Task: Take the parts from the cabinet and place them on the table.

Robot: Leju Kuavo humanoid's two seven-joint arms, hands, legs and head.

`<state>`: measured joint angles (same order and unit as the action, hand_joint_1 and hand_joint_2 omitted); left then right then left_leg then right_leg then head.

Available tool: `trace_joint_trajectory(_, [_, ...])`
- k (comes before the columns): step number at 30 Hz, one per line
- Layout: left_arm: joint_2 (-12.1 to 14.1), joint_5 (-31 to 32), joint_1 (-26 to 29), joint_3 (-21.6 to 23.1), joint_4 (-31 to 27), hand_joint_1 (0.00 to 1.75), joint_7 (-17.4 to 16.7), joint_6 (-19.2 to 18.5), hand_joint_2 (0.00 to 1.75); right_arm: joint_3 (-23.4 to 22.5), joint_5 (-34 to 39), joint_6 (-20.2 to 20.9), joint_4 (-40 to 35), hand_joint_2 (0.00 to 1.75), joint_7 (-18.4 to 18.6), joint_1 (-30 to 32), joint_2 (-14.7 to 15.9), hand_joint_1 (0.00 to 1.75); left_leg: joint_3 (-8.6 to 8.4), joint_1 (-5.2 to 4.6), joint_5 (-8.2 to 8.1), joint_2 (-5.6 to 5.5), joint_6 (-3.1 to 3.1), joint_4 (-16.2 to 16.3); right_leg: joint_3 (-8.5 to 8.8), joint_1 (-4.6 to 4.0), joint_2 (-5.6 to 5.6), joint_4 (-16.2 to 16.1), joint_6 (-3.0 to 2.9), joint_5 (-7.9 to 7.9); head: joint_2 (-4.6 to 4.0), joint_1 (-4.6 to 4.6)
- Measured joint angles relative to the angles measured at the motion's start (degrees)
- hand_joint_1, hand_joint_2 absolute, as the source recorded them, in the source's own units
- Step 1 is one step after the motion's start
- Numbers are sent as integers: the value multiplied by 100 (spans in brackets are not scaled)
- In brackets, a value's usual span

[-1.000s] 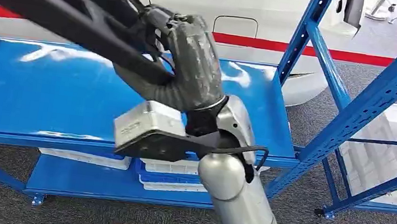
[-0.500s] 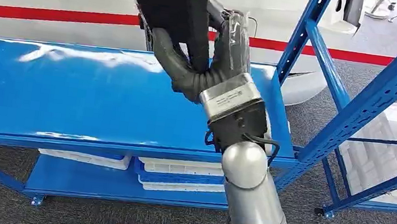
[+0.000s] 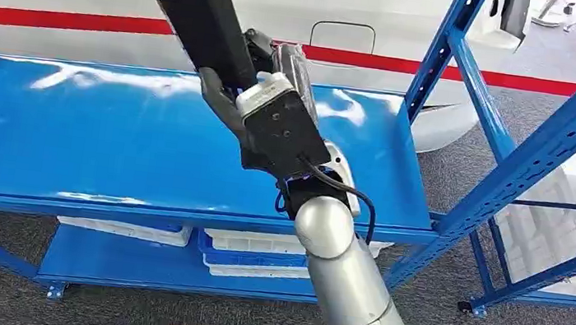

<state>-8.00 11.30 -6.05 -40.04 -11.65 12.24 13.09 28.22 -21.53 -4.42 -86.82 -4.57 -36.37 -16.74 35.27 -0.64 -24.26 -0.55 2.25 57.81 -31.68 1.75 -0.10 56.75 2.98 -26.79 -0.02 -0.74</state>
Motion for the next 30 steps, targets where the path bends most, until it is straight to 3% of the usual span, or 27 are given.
trace_joint_trajectory(1, [2,29,-3,0,0,0,11,-39,0,4,-13,-15,87,175,20,1,-13,175,-37,75,48,29,52,-75,-50,-21,0,72,-9,-85,0,13])
trace_joint_trajectory(2, [4,46,-5,2,0,0,20,-64,0,6,-33,-26,172,175,31,-10,-24,175,-37,63,61,35,64,-86,-116,-30,1,259,-54,-236,0,11])
trace_joint_trajectory(4, [7,66,-6,0,0,0,35,-112,0,9,-53,-44,331,175,44,0,-22,175,-21,66,72,36,86,-84,-480,-45,3,1120,-155,-665,0,53])
trace_joint_trajectory(5, [9,68,-2,2,0,0,42,-134,0,9,-81,-50,394,175,64,20,-22,175,-5,63,73,36,86,-82,-676,-49,3,1555,-171,-822,0,50])
trace_joint_trajectory(6, [11,70,1,2,0,0,48,-169,0,9,-118,-63,453,175,77,54,-20,175,6,59,81,35,88,-82,-790,-65,5,1825,-150,-874,0,55])
trace_joint_trajectory(7, [13,70,5,0,0,0,55,-186,0,9,-162,-66,495,175,92,80,-18,175,17,59,88,33,86,-80,-759,-65,4,1794,-116,-818,0,53])
trace_joint_trajectory(8, [15,70,12,0,0,0,59,-206,0,11,-193,-66,521,175,110,96,-20,175,24,60,96,30,74,-75,-603,-65,4,1515,-69,-675,0,55])
trace_joint_trajectory(10, [15,70,13,2,0,0,63,-225,0,15,-243,-66,564,175,140,102,-31,175,33,66,113,23,40,-59,-27,-57,0,471,6,-295,0,55])
trace_joint_trajectory(11, [15,70,13,2,0,0,63,-225,0,15,-262,-66,577,175,147,104,-35,175,54,62,118,25,18,-41,165,-50,0,68,-31,-281,0,57])
trace_joint_trajectory(12, [15,70,12,0,0,0,63,-225,0,17,-290,-66,580,175,149,128,-42,175,81,49,137,19,-34,-35,192,-108,26,133,-76,-174,0,33])
trace_joint_trajectory(14, [15,70,15,2,0,0,63,-227,0,11,-311,-68,593,175,169,163,-40,175,90,69,186,15,-113,-27,122,-129,28,108,-104,-171,0,39])
trace_joint_trajectory(15, [15,72,23,2,0,0,61,-227,0,9,-317,-68,599,175,171,181,-42,175,90,70,216,13,-160,-50,105,-134,32,95,-150,-143,0,37])
trace_joint_trajectory(16, [26,72,29,2,0,0,59,-223,0,9,-326,-68,608,175,171,190,-42,175,129,90,195,3,-185,-19,101,-4,25,46,-231,-89,0,39])
trace_joint_trajectory(17, [31,72,31,2,0,0,48,-221,0,7,-361,-68,617,175,171,194,-44,175,194,113,3,15,-226,115,67,-23,16,47,-285,-51,0,29])
trace_joint_trajectory(18, [28,75,37,2,0,0,33,-206,0,2,-398,-66,630,175,171,199,-48,175,291,130,-291,31,-257,418,33,-26,8,48,-347,-15,0,11])
trace_joint_trajectory(20, [26,79,44,2,0,0,4,-171,0,-24,-461,-66,674,175,169,247,-53,175,581,164,-848,31,-332,1332,-45,-62,-17,51,-405,42,0,9])
trace_joint_trajectory(21, [26,81,49,2,0,0,7,-162,0,-37,-498,-66,700,175,153,279,-50,175,659,183,-976,32,-361,1666,-89,-75,-20,57,-401,71,0,2])
trace_joint_trajectory(22, [26,79,53,0,0,0,7,-155,0,-64,-525,-63,715,175,142,308,-53,175,631,198,-962,35,-375,1750,-124,-82,-22,60,-394,103,0,4])
trace_joint_trajectory(23, [26,81,55,0,0,0,11,-153,0,-113,-555,-61,722,175,134,339,-50,175,467,218,-826,37,-382,1587,-161,-82,-22,64,-383,133,0,-2])
trace_joint_trajectory(25, [28,92,55,0,-2,0,33,-136,0,-193,-608,-52,717,175,131,349,-50,175,-161,254,-476,41,-386,698,-213,-79,-19,81,-348,180,0,-2])
trace_joint_trajectory(26, [28,103,50,0,-4,0,42,-136,0,-221,-619,-41,704,175,129,349,-55,175,-515,273,-422,38,-382,192,-218,-91,-20,96,-322,197,0,-2])
trace_joint_trajectory(27, [28,123,42,0,-4,0,46,-136,0,-247,-630,-39,682,175,127,343,-61,175,-635,235,-491,23,-368,-29,-256,-133,-16,102,-284,222,0,0])
trace_joint_trajectory(28, [28,131,42,0,-4,0,48,-129,0,-262,-632,-33,678,175,127,344,-68,175,-583,220,-449,6,-307,7,-262,-128,-20,94,-234,255,0,22])
trace_joint_trajectory(30, [30,140,54,0,-4,0,61,-105,0,-280,-654,-4,674,175,127,351,-68,175,-542,170,-423,7,-251,-3,-283,-99,-19,79,-133,324,0,22])
